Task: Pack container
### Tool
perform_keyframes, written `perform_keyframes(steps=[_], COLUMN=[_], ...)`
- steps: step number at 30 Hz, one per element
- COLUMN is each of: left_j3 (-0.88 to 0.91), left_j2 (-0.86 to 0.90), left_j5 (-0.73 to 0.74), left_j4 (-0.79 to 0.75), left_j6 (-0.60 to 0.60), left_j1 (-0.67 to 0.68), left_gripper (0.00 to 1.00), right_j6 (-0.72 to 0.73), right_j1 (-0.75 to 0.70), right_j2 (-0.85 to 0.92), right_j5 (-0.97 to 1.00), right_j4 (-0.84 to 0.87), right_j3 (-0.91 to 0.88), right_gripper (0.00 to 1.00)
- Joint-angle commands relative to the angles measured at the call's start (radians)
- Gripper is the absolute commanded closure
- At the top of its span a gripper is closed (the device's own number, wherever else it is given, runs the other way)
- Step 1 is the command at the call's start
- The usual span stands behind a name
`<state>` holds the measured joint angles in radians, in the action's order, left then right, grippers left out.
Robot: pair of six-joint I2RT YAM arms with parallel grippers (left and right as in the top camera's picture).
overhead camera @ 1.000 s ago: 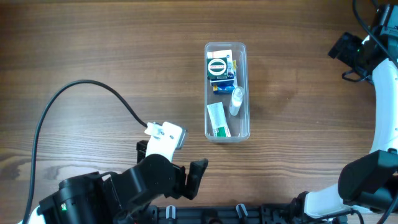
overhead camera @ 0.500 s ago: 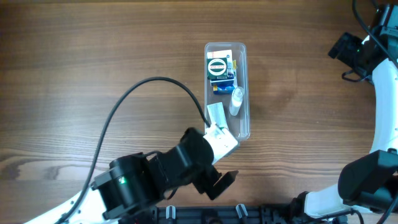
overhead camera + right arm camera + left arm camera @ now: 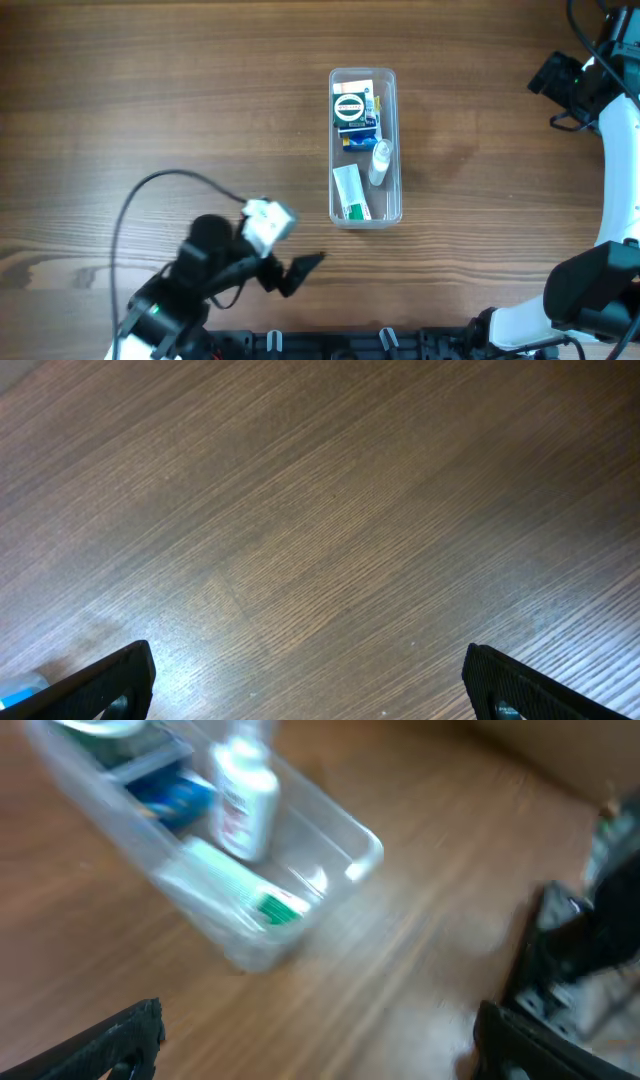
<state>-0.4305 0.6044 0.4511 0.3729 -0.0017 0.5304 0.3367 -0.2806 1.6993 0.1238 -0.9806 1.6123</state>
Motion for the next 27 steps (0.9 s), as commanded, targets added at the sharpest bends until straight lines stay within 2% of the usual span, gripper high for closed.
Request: perform_keyframes(steps=[1, 7, 10, 18, 23, 27], left_j3=[0.068, 0.152, 0.211, 0.314, 0.35, 0.356], left_j2=[-0.17, -0.356, -0.428, -0.515, -0.599, -0.602], left_j5=[0.08, 0.079, 0.079, 0.079, 0.061, 0.052], left_j4=[-0.003, -0.031, -0.139, -0.343, -0.36, -0.389], left_j6=[0.018, 0.025, 0.025, 0.025, 0.037, 0.08], left_j1=[-0.143, -0.314, -0.375, -0.457, -0.496, -0.496], left_gripper=[0.0, 0.0, 0.0, 0.0, 0.0, 0.0], right_j6=[0.005, 0.005, 0.005, 0.005, 0.005, 0.005], right_j1=[0.0, 0.0, 0.0, 0.0, 0.0, 0.0], right_j2=[0.012, 0.012, 0.012, 0.012, 0.012, 0.012], right_j5=[-0.005, -0.005, -0.005, -0.005, -0.005, -0.005], right_j4=[0.001, 0.001, 0.001, 0.001, 0.001, 0.001], right_j3=[-0.004, -0.004, -0.004, -0.004, -0.004, -0.004], right_gripper=[0.0, 0.0, 0.0, 0.0, 0.0, 0.0])
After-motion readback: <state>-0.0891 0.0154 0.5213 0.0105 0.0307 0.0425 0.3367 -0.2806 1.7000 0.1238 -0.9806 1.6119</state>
